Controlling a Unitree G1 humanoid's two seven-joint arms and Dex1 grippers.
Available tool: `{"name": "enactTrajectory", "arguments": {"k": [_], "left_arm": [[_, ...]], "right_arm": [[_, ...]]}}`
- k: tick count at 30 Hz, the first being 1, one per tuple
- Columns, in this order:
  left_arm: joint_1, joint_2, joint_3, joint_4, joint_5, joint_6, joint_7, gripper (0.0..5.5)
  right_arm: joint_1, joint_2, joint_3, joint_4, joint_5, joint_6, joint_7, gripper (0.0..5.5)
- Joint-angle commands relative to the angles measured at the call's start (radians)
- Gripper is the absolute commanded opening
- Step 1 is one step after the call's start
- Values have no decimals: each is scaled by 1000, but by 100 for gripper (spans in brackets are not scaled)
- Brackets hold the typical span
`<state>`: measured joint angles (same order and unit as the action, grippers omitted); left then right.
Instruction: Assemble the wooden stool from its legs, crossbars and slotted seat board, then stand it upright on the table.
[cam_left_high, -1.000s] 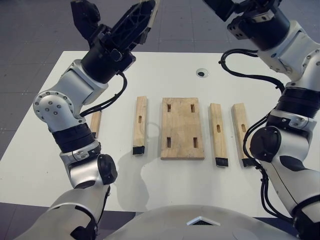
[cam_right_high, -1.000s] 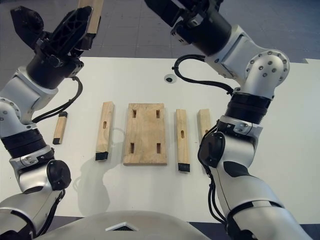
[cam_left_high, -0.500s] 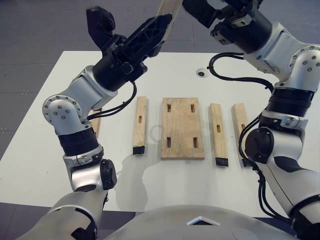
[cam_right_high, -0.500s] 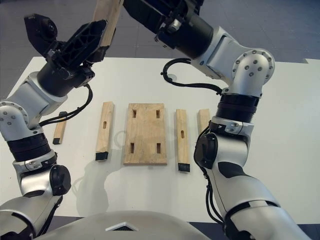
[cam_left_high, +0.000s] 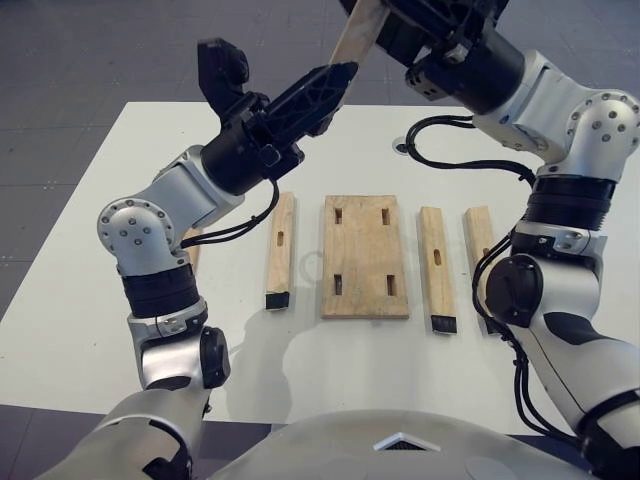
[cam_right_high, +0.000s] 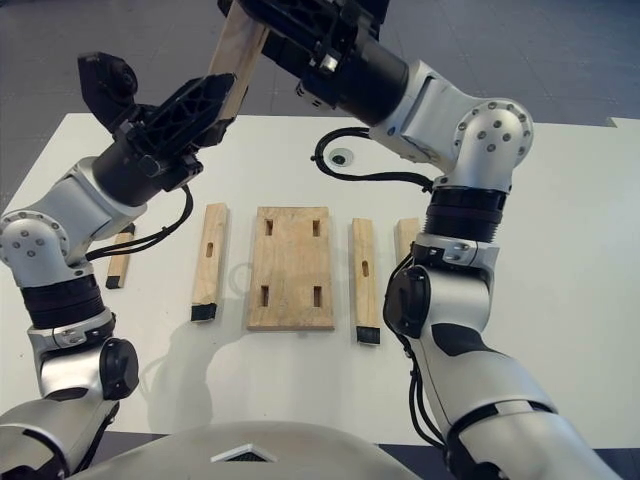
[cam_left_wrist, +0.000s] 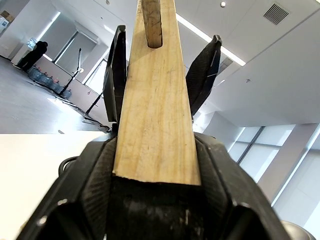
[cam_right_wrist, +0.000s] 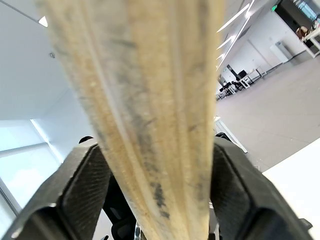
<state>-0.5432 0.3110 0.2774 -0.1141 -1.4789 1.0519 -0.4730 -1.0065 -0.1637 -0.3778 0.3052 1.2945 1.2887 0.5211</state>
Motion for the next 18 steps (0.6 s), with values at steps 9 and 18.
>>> {"name": "enactTrajectory", "arguments": {"k": [9, 18], "left_arm": [[-1, 63, 10, 13, 10, 4, -7, 207], [16, 62, -13, -54, 58, -23, -6, 297]], "right_arm": [[15, -77, 71, -45, 25, 84, 110, 233], [29, -116, 98, -39, -34, 49, 142, 219]]}}
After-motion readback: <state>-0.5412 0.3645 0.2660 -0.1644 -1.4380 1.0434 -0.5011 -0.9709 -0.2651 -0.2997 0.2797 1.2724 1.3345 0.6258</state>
